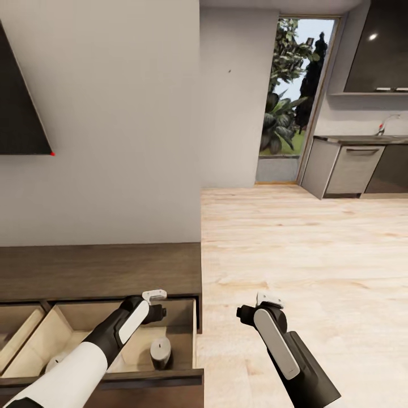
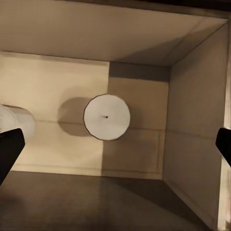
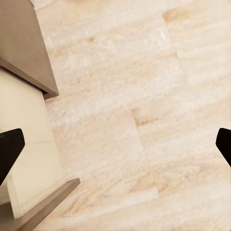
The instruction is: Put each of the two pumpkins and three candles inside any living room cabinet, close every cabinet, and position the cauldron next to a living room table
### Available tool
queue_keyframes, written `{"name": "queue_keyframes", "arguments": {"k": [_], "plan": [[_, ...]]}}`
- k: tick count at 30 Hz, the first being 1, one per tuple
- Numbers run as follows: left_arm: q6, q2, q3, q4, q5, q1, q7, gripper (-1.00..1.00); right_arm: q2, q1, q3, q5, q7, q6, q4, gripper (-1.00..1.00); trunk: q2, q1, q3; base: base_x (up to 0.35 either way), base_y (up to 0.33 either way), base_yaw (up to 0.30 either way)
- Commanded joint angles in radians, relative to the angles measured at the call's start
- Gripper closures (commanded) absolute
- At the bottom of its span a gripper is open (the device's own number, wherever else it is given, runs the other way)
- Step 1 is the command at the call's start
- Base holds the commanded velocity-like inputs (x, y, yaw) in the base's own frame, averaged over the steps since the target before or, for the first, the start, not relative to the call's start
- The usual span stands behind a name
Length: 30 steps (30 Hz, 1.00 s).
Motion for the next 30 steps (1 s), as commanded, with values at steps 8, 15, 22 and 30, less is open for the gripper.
{"name": "queue_keyframes", "arguments": {"k": [8,15,22,30], "plan": [[0.001,0.001,-0.006,-0.002,0.011,-0.001,0.009,-1.00,0.000,-0.001,0.001,-0.009,-0.010,0.003,0.006,-1.00,0.056,-0.031,0.024,0.000,0.000,0.000],[0.001,0.001,-0.006,-0.002,0.011,-0.001,0.009,-1.00,0.000,-0.001,0.001,-0.009,-0.010,0.003,0.006,-1.00,0.105,-0.058,0.046,0.000,0.000,0.000],[0.001,0.000,-0.006,-0.002,0.011,-0.001,0.009,-1.00,0.000,-0.001,0.001,-0.009,-0.010,0.002,0.006,-1.00,0.154,-0.085,0.068,-0.015,0.000,0.000],[0.001,0.000,-0.006,-0.002,0.011,-0.001,0.008,-1.00,0.000,-0.001,0.001,-0.009,-0.009,0.001,0.008,-1.00,0.210,-0.115,0.093,-0.251,0.000,0.000]]}}
